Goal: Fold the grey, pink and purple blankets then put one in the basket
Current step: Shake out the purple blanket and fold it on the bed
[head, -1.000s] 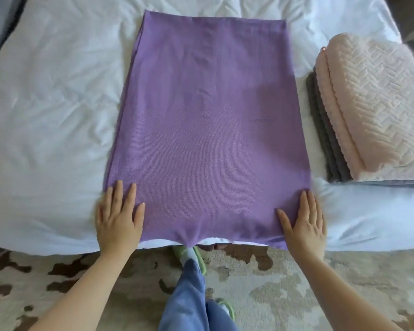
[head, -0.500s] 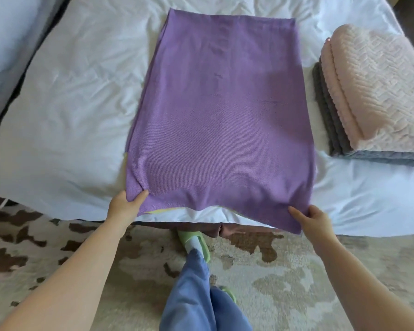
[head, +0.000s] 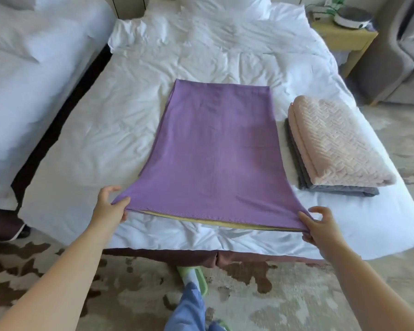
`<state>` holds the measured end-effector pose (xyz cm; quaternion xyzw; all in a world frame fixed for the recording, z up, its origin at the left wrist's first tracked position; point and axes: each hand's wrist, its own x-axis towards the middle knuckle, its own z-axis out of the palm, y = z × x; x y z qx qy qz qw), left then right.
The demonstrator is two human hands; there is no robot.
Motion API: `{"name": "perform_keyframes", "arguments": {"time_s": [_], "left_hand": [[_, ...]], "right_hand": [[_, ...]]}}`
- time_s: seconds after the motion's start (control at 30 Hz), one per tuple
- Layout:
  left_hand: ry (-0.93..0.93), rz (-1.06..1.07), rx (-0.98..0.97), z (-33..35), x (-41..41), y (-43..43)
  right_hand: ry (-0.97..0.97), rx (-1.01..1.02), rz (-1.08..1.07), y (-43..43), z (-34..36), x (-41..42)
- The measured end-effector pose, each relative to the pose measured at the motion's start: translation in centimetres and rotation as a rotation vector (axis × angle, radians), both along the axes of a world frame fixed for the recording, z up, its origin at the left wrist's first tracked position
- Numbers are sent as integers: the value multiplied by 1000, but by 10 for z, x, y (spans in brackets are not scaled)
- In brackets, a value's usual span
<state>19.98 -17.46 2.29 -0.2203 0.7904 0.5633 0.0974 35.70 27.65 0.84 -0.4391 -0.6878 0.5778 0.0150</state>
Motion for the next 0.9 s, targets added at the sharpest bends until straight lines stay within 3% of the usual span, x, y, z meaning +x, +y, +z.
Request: {"name": "perform_keyframes", "arguments": {"time_s": [0.2, 0.43, 0.53, 0.67, 0.9], "left_hand": [[18, 66, 405, 77, -63, 31], [16, 127, 575, 98, -191, 67], [84, -8, 388, 77, -254, 89], [161, -71, 48, 41, -330, 117], [171, -83, -43, -1, -439, 158]], "right_hand": [[281, -249, -95, 24, 77, -63], [512, -406, -176, 53, 111, -189], [483, -347, -61, 71, 100, -244], [267, 47, 39, 94, 67, -310], [174, 200, -78, 137, 22, -408]]}}
